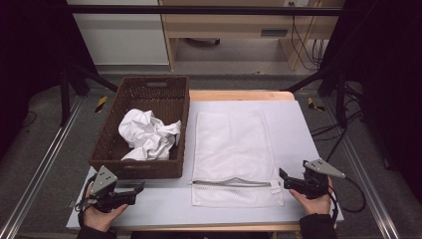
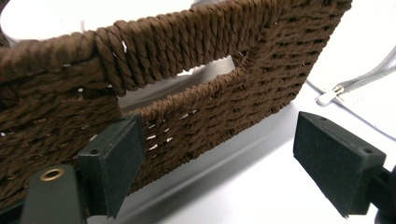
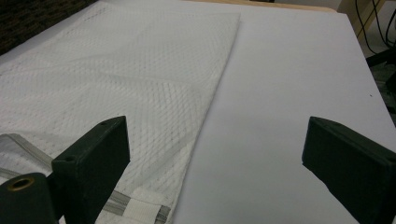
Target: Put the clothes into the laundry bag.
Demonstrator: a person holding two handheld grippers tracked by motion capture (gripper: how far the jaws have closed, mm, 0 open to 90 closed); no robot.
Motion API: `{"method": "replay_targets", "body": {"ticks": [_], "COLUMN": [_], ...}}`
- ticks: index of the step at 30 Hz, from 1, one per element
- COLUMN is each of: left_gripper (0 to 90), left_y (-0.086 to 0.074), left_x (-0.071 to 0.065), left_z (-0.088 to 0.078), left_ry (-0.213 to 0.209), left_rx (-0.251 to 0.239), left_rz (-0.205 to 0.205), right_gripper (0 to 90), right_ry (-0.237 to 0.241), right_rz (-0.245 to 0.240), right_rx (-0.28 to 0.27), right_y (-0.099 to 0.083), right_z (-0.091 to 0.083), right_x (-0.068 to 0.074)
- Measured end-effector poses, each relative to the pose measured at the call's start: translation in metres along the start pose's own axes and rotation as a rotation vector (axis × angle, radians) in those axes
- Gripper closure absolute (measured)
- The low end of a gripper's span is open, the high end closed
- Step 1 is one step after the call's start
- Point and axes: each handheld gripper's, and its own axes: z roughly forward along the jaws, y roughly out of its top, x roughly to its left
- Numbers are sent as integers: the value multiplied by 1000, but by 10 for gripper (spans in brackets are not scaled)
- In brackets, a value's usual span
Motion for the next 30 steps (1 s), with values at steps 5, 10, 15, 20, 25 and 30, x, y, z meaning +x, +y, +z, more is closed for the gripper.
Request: {"method": "replay_targets", "body": {"ticks": [5, 10, 15, 20, 25, 30], "left_gripper": [168, 166, 160, 156, 147, 146], "left_y": [6, 17, 31, 44, 56, 69], "left_x": [-3, -4, -3, 3, 8, 11], "left_z": [-6, -14, -19, -21, -19, -16], "left_ry": [-4, 2, 17, 28, 41, 66], "left_rx": [-34, -68, -89, -101, -110, -113], "left_rz": [-3, 0, -3, -11, -14, -3], "right_gripper": [82, 84, 85, 83, 81, 79], "right_ry": [1, 1, 2, 1, 1, 0], "right_rz": [-7, -9, -7, -19, -29, -27], "right_rx": [4, 5, -4, -17, -14, -10], "right_y": [1, 4, 6, 10, 12, 12], "right_z": [1, 2, 2, 3, 4, 5], "right_x": [2, 4, 5, 8, 11, 12]}}
